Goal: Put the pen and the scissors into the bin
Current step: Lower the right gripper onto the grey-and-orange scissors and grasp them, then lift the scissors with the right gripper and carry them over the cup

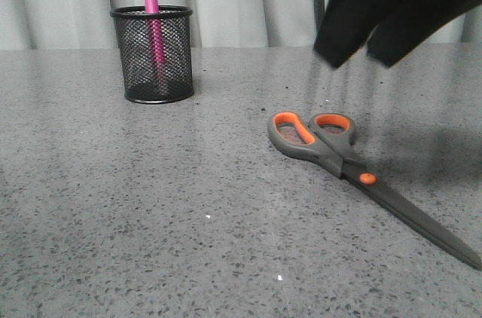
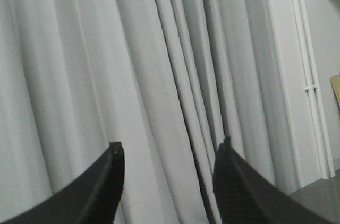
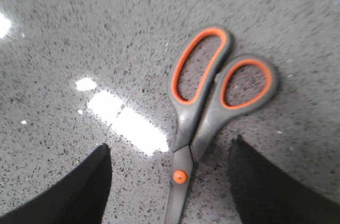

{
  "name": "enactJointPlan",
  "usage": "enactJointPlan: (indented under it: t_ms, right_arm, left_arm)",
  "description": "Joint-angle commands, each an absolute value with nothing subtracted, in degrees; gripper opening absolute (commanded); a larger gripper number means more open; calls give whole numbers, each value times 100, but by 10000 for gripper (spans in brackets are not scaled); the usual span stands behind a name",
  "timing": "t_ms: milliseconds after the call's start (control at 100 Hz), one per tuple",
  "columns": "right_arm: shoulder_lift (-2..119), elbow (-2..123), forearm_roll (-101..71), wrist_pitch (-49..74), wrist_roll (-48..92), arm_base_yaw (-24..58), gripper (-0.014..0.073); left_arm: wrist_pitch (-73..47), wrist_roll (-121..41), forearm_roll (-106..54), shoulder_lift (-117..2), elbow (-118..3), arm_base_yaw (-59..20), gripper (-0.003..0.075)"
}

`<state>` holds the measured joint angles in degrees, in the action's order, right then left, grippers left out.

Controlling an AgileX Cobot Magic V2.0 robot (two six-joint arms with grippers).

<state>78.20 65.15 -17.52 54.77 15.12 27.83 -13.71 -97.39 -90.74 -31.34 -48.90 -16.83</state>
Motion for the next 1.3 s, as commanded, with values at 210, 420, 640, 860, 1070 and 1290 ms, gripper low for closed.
enactJointPlan:
  t_ms: [210,420,640,860,1070,1290]
  right_arm:
    - [8795,7296,-681,5795,319,3186,447]
    - [9200,7296,-681,5919,129,3200,447]
    - [9429,7296,-681,5843,80,3200,377]
    - [9476,7305,-520,5918,81,3200,-76]
    - [9354,7640,-92,6030,81,3200,-60]
    - [8668,8583,-403,3983,81,3203,-60]
  left_arm:
    - [-1274,-9673,-9229,-3057,-4776,-1687,345]
    - [-1274,-9673,-9229,-3057,-4776,-1687,345]
    - [-1274,-9673,-9229,-3057,-4776,-1836,345]
    - [-1274,-9673,-9229,-3057,-4776,-1862,345]
    - [-1274,-9673,-9229,-3057,-4776,-1862,345]
    - [-1274,-9673,-9252,-3057,-4776,-1862,345]
